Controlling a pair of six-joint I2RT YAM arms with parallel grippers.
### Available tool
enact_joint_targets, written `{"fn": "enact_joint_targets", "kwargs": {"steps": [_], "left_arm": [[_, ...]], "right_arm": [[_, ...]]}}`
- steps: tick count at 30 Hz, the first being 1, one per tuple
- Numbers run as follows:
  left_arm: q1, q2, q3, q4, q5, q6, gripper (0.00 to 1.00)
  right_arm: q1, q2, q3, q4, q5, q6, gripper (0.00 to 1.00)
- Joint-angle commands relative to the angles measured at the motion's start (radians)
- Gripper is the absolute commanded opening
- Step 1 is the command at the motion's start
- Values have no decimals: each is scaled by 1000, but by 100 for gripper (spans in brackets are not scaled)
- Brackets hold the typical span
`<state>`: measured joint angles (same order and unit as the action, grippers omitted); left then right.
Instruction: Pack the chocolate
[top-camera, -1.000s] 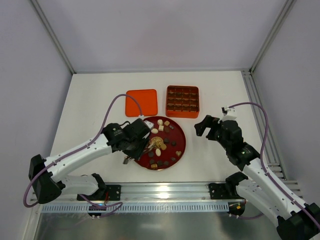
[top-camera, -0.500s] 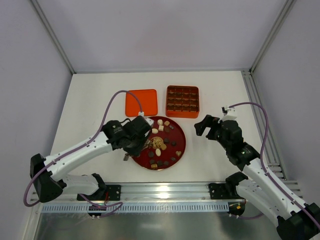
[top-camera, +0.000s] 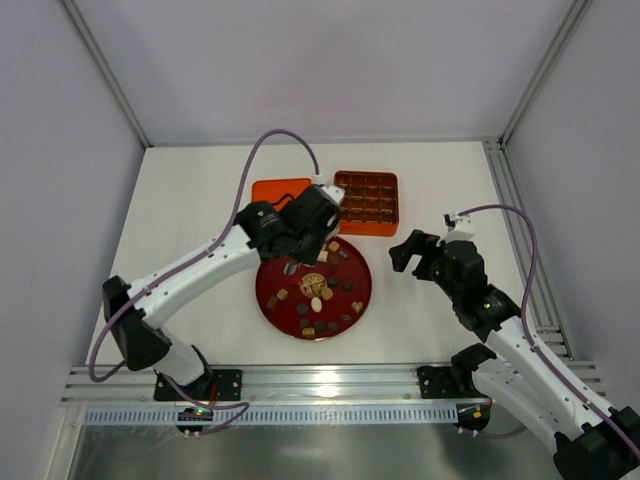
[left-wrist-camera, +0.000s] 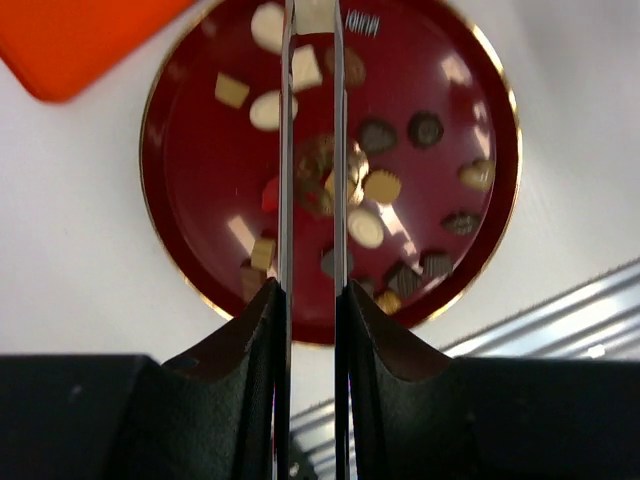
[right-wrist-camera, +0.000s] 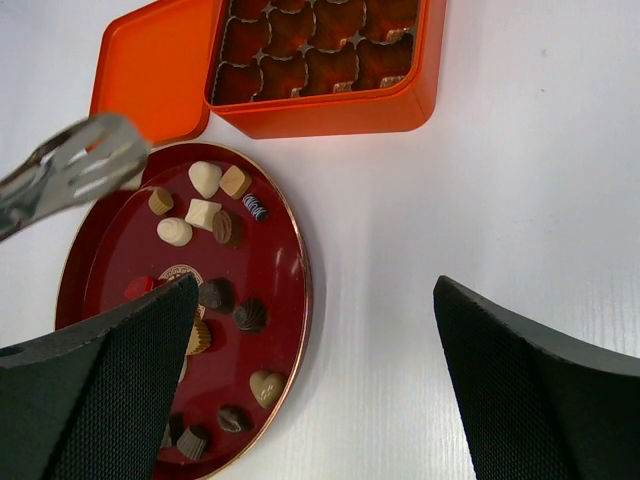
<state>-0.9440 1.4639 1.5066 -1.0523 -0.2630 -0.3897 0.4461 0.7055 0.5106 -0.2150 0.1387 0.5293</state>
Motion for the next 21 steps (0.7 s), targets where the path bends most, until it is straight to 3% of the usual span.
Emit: {"fn": "enact_joint_targets", "kwargs": {"steps": [1, 12, 21], "left_arm": [[22, 136, 157, 159, -81, 72, 21], [119, 624, 642, 291, -53, 184, 22], [157, 750, 708, 357, 5, 187, 25]], "right_arm": [[2, -27, 40, -9, 16, -2, 100], [3, -104, 108, -132, 52, -12, 100], [3, -162, 143, -218, 81, -23, 100]]}}
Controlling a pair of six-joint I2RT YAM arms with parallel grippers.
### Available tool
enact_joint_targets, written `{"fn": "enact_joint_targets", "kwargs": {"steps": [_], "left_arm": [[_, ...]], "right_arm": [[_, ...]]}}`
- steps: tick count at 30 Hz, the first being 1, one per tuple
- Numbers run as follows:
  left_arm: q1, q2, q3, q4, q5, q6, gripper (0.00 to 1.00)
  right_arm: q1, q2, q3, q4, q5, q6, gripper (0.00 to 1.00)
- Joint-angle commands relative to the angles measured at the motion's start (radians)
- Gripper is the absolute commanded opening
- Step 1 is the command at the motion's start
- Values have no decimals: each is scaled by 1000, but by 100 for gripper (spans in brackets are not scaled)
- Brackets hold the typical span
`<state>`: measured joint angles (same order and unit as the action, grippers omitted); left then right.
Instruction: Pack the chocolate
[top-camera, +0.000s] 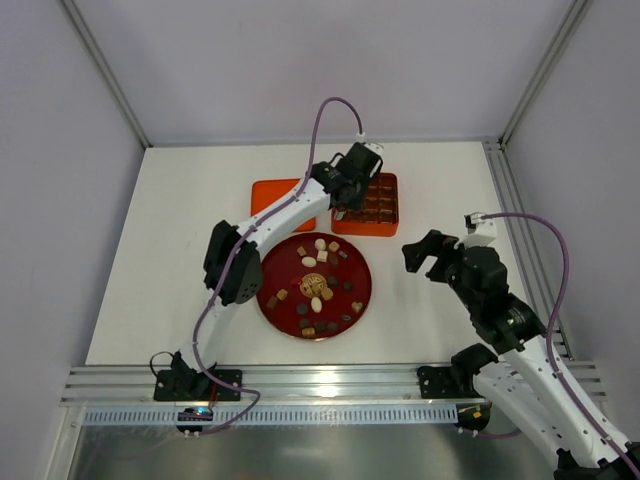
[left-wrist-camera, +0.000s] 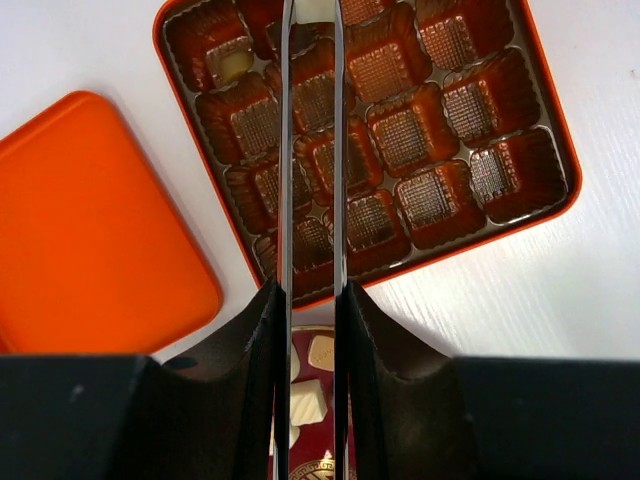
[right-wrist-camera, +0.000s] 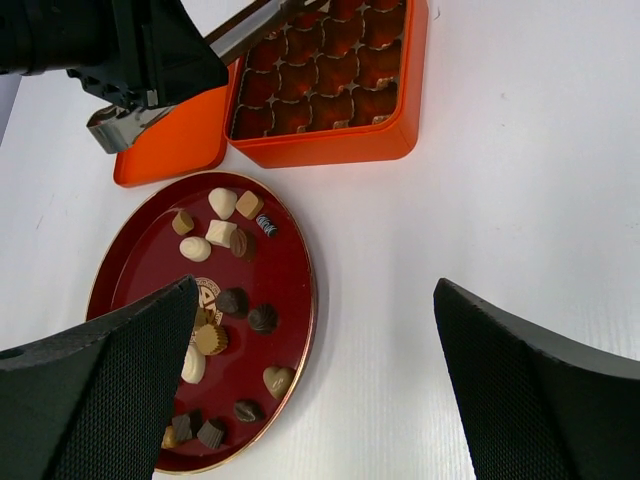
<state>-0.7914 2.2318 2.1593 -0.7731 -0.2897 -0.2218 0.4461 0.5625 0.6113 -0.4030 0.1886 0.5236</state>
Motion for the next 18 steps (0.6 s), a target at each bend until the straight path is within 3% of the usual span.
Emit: {"fn": "enact_joint_targets", "kwargs": {"steps": [1, 18], "left_arm": [[6, -20, 51, 87, 38, 21, 26], [12, 19, 68, 101, 63, 16, 31]], "right_arm": [[2, -26, 41, -37, 31, -19, 100], [3, -23, 24, -23, 22, -7, 100]]}}
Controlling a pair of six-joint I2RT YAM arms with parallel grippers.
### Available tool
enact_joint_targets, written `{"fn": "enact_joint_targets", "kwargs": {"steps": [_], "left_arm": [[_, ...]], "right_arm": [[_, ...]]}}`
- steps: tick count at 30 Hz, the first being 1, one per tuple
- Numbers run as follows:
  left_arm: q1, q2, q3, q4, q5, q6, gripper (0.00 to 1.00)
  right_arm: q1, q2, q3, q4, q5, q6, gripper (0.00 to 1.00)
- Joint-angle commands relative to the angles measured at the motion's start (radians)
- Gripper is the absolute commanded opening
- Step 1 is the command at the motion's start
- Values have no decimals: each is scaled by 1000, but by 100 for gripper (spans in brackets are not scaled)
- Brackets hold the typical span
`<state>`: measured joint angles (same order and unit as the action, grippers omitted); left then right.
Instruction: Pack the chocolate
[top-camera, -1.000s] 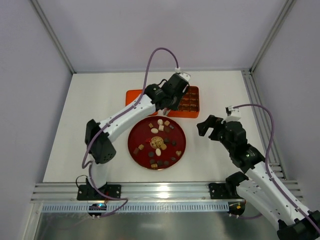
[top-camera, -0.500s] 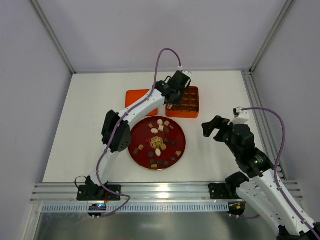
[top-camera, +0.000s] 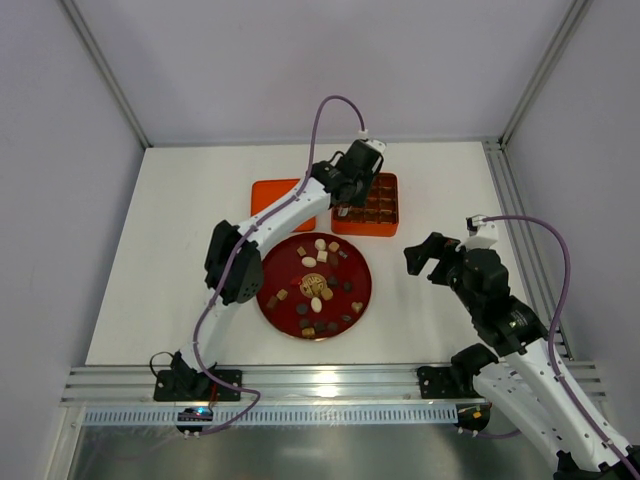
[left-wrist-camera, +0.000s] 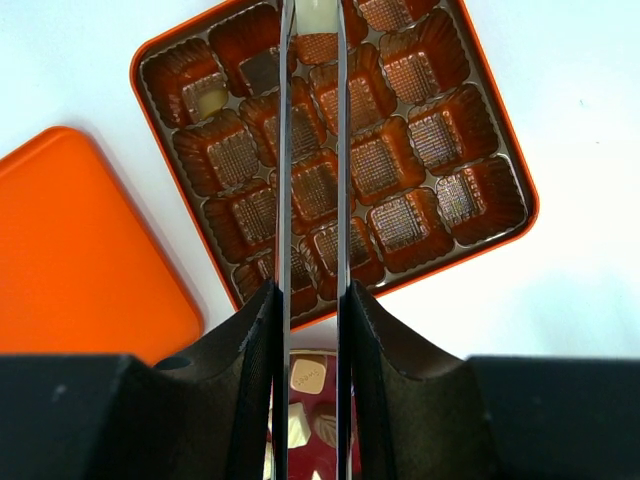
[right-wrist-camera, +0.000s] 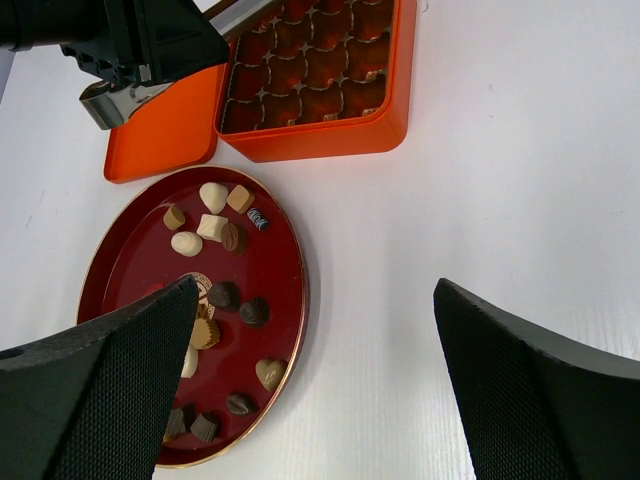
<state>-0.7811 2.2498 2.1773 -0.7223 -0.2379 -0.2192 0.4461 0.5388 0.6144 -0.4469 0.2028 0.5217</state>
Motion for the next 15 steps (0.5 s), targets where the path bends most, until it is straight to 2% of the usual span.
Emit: {"fn": "enact_joint_targets", "kwargs": {"steps": [1, 15], "left_arm": [[2, 1, 50, 49, 17, 14, 33], [2, -18, 59, 44, 19, 12, 40]], "right_arm": [[3, 1, 18, 20, 6, -3, 100], [3, 1, 4, 34, 6, -2, 100]]}}
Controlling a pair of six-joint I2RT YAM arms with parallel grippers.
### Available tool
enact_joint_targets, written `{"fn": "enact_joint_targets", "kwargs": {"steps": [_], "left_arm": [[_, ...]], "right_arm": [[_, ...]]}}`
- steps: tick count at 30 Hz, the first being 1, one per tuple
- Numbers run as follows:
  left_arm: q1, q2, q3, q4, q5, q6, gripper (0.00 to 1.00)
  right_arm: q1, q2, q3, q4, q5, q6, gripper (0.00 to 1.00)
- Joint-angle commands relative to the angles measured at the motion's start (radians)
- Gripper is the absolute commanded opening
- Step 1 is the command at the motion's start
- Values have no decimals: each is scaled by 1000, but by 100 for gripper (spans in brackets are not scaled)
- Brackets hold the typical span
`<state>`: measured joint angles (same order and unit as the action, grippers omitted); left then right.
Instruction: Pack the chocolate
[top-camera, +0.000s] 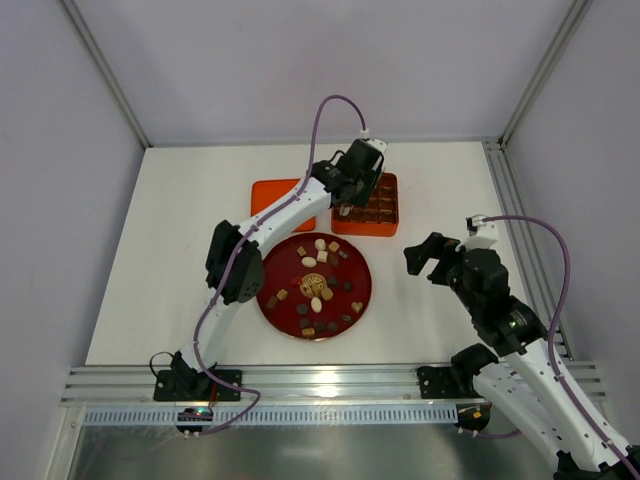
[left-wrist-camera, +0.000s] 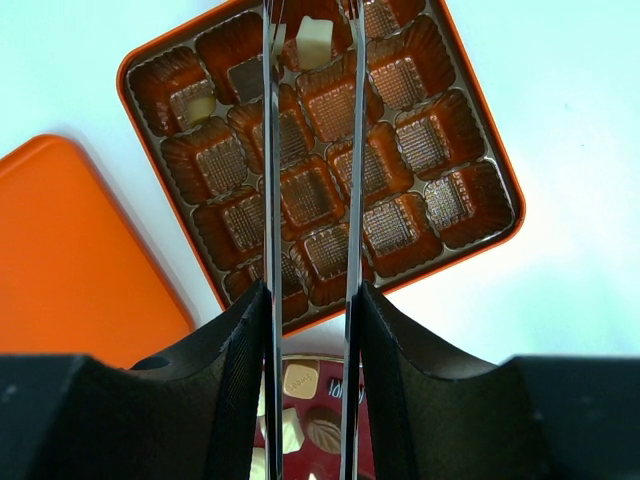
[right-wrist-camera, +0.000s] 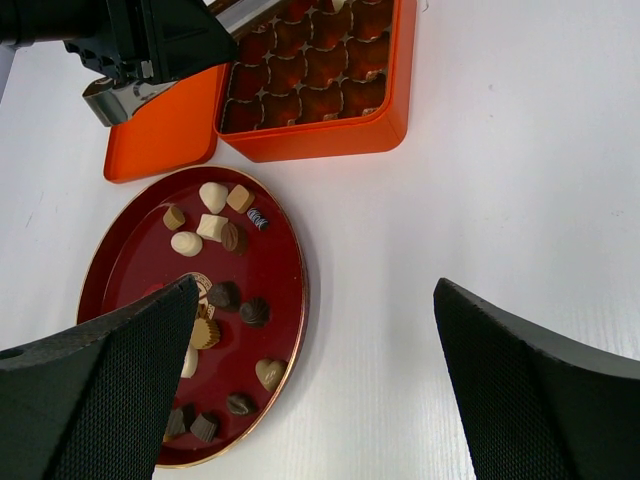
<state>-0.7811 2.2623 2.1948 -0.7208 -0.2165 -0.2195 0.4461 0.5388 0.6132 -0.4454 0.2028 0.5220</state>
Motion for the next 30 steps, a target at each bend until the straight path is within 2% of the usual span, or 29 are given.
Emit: {"fn": "enact_joint_targets", "kwargs": {"steps": [1, 7, 12, 20, 25, 30], "left_arm": [[2, -43, 43, 38, -6, 14, 40], [2, -116, 40, -11, -4, 3, 40], [2, -246, -32, -60, 17, -53, 41], [-7, -515, -348, -118, 19, -150, 41], [-36, -682, -538, -170, 14, -156, 42], [-66, -776, -633, -250, 8, -147, 43]], "right_arm": [[3, 1, 3, 34, 7, -1, 100], [2, 9, -6, 57, -2, 1, 100], [3, 23, -20, 85, -2, 0, 100], [3, 82, -24, 112, -19, -25, 100], [2, 108, -33, 139, -36, -28, 100], [3, 133, -49, 166, -46, -19, 100]]}}
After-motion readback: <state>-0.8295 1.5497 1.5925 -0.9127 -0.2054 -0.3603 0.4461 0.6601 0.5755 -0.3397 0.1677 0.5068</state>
